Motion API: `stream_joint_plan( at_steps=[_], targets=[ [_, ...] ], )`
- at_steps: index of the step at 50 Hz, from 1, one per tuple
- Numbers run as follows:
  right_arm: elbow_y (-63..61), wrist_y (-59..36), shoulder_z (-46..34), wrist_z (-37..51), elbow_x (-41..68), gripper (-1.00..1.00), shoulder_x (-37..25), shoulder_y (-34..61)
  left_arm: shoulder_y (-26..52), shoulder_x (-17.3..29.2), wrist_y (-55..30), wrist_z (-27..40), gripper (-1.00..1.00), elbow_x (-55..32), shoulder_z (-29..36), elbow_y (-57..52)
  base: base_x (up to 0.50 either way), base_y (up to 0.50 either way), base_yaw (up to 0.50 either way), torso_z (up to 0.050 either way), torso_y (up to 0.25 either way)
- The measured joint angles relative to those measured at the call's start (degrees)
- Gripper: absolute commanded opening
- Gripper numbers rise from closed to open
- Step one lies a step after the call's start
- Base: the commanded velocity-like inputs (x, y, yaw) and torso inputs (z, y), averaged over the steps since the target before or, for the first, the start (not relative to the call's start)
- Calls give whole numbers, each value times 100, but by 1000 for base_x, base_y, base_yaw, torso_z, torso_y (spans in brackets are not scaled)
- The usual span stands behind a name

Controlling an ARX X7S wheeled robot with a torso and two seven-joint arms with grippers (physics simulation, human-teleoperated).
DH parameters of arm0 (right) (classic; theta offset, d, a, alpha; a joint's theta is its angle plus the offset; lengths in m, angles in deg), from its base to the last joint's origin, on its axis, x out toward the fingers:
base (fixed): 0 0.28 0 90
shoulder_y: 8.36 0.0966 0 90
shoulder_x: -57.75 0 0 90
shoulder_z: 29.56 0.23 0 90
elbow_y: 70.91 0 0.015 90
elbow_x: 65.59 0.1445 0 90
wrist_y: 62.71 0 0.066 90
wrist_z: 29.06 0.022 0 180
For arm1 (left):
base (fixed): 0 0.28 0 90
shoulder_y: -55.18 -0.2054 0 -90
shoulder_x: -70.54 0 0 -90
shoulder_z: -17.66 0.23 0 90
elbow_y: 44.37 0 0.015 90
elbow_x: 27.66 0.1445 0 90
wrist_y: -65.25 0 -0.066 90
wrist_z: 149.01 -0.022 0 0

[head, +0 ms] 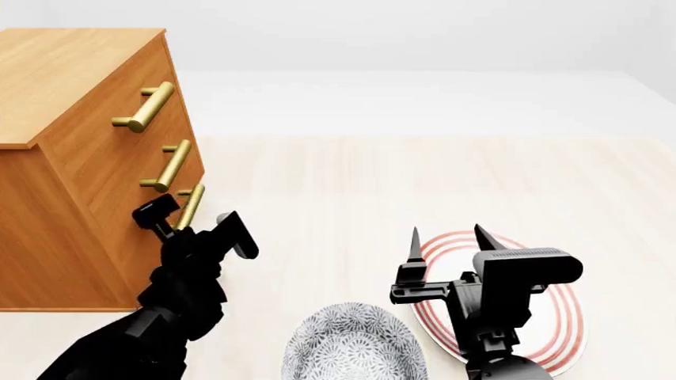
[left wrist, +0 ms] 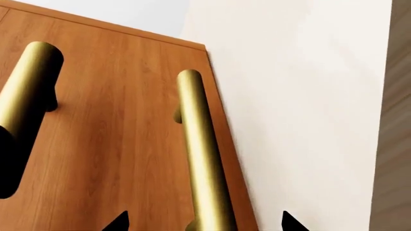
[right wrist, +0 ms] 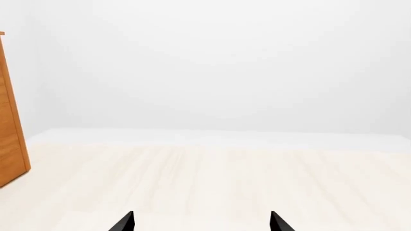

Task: Open the bottom drawer of the cabinet.

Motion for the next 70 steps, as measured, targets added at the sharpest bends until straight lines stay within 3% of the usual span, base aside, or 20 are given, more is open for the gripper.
stream_joint_plan(
  at_steps=[3,4,70],
  targets=[
    [1,6,-4,6,6,100,-5,-1,1,2,-3,2,100,-17,10,-1,0,0,0,0,0],
    [2,8,-6,8,8,100,-7,-1,1,2,-3,3,-100,-22,13,-2,0,0,0,0,0],
    [-9,115,-100,161,141,100,-135,-11,-17,-160,-136,39,-100,121,-105,7,1,0,-1,0,0]
  ],
)
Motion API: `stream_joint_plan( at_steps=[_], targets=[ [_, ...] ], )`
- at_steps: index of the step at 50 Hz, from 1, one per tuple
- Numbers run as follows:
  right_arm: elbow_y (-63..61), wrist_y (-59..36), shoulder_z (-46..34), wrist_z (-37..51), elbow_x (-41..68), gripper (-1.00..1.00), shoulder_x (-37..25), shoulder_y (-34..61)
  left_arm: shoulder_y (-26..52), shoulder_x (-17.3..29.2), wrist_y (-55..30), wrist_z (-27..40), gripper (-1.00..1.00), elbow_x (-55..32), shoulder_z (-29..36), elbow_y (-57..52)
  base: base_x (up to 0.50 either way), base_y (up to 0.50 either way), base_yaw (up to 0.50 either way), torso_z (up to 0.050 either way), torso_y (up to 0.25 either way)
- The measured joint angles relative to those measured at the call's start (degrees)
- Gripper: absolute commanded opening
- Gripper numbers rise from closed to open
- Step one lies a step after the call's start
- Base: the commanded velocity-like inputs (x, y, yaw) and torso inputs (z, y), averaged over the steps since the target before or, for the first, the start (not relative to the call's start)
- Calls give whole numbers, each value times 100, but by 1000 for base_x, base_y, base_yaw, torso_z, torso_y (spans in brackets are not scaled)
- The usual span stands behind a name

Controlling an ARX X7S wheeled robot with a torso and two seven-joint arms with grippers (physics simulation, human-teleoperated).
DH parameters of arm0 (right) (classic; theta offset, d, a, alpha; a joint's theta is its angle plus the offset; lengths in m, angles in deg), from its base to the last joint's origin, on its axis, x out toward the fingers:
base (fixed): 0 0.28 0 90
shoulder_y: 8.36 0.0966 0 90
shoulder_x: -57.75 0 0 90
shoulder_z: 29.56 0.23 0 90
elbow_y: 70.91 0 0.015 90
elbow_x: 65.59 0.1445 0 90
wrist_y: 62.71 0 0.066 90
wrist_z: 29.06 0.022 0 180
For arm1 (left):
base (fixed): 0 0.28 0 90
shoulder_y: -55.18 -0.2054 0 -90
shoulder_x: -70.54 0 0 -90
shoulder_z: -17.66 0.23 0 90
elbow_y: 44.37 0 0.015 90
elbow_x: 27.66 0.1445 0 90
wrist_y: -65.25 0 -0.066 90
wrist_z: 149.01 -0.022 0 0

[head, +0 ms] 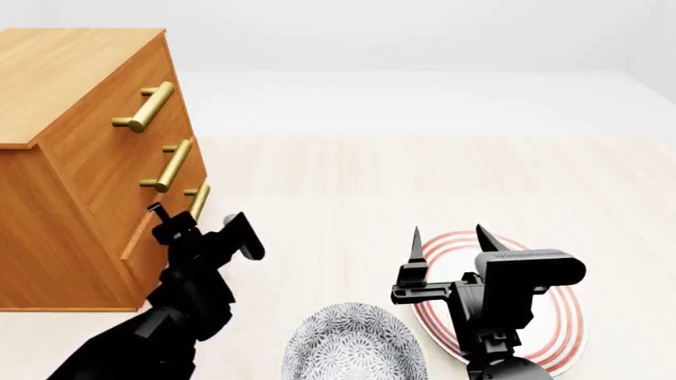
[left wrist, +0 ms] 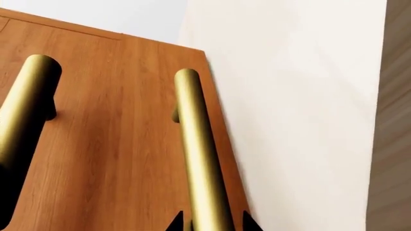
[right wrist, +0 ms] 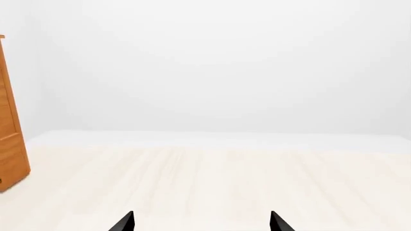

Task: Open the bottom drawer of the cabinet.

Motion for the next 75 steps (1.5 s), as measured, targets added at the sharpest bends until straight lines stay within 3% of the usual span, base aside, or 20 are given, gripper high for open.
stream_joint_plan(
  at_steps=[75],
  targets=[
    [9,94,-103,137,147,100,-141,8,-414,363,-794,-262,-100,160,404,-2071,3,0,-3,0,0]
  ],
)
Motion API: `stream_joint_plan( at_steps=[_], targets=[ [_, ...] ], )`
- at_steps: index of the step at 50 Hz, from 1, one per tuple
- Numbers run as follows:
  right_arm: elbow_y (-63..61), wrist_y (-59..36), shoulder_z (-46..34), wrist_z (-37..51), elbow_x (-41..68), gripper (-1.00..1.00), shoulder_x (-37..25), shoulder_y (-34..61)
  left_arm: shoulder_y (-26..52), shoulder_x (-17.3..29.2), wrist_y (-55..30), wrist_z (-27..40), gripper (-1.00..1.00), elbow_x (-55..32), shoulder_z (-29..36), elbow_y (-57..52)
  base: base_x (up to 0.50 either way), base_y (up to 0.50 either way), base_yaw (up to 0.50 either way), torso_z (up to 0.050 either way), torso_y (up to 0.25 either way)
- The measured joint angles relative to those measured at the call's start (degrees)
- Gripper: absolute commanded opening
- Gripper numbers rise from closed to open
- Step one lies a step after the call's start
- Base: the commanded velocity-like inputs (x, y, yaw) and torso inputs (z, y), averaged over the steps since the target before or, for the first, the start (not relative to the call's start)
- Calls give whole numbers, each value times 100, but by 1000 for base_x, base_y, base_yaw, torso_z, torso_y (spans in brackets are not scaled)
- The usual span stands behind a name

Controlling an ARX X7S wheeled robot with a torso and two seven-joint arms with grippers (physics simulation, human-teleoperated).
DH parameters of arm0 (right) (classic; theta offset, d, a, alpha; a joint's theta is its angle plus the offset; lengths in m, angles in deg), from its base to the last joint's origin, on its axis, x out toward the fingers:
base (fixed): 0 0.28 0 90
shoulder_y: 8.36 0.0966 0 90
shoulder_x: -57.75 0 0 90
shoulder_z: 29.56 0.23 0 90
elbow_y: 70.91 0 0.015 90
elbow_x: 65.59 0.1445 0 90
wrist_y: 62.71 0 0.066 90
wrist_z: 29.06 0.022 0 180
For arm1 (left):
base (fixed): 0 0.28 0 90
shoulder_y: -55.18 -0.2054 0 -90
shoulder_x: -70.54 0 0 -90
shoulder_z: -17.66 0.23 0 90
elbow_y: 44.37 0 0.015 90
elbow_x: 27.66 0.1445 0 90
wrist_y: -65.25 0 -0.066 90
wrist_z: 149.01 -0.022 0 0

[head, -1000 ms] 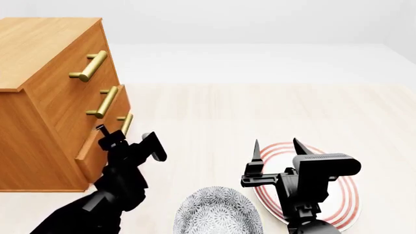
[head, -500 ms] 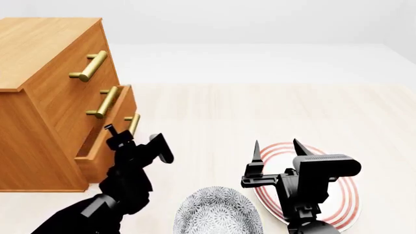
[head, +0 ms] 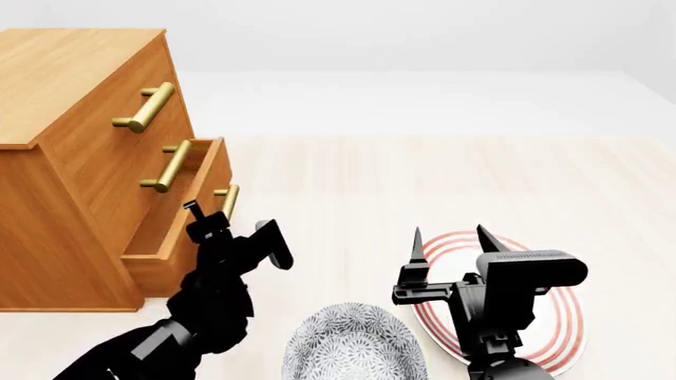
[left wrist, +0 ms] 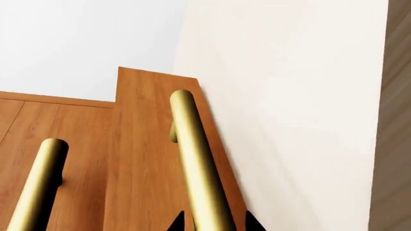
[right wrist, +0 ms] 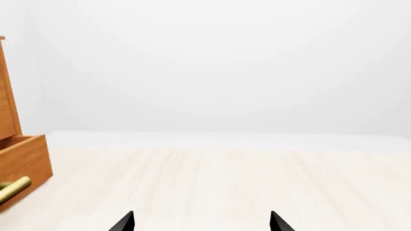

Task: Open the bottom drawer of the cabinet.

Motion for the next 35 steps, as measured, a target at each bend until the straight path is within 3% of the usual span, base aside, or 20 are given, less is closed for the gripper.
stream_joint_plan(
  at_steps=[35],
  targets=[
    [-10,46,-41,61,56,100,-53,-14,-60,61,3,-147,-100,-52,177,-597,3,0,-2,0,0]
  ],
)
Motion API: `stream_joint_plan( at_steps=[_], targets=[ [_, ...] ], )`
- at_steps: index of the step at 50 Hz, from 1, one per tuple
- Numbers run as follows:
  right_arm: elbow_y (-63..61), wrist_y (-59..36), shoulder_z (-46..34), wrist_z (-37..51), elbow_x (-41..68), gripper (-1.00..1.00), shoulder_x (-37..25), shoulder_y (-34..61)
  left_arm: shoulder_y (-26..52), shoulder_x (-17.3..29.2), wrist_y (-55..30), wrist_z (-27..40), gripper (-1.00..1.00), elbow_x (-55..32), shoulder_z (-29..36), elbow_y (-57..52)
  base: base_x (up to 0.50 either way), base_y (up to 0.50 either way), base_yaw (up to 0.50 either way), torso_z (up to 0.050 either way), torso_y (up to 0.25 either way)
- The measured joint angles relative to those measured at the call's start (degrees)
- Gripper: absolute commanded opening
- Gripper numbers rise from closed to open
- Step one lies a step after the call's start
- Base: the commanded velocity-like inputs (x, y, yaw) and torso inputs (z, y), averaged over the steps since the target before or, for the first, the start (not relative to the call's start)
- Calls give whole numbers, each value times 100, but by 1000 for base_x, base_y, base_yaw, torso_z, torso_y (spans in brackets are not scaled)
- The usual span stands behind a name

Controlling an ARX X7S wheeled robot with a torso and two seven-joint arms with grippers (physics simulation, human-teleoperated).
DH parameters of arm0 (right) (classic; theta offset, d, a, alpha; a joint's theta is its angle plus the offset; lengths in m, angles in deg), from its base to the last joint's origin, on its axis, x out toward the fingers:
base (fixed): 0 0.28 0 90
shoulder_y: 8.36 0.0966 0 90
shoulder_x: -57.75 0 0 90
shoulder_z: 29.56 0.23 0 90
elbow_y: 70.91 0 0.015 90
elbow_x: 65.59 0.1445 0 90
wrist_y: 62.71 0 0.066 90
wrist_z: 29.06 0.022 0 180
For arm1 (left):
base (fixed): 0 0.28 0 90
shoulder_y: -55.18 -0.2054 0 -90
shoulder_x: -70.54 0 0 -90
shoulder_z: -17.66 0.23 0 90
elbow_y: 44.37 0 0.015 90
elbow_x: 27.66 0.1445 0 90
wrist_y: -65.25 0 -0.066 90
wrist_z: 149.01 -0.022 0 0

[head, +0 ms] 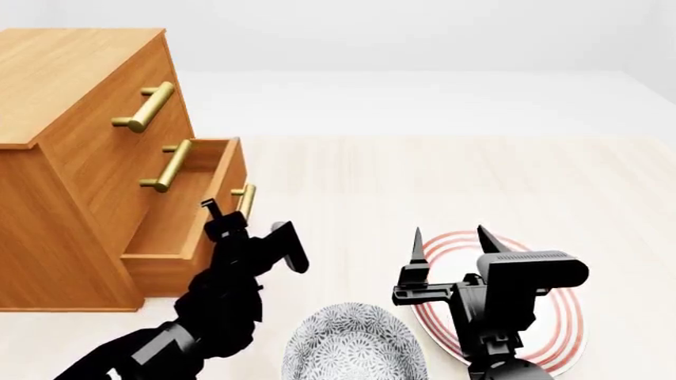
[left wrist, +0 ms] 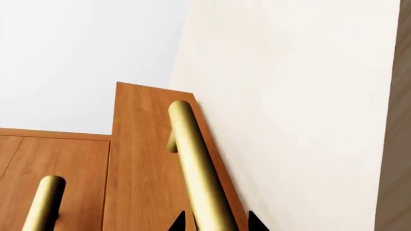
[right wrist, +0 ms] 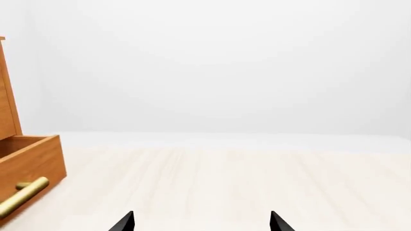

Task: Open the bottom drawer of the cabinet.

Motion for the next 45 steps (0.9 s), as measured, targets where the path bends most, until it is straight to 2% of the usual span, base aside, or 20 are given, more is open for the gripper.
stream_joint_plan(
  at_steps=[17,18,45],
  targets=[
    [-21,1,-22,32,25,100,-32,8,10,8,-20,-54,-100,-30,51,-124,0,0,-1,0,2],
    [-21,0,-24,33,27,100,-33,10,11,11,-24,-57,100,-33,51,-134,0,0,0,0,0],
    [2,31,-64,67,70,100,-63,30,137,127,-247,89,100,-158,64,-922,0,0,0,0,0]
  ],
)
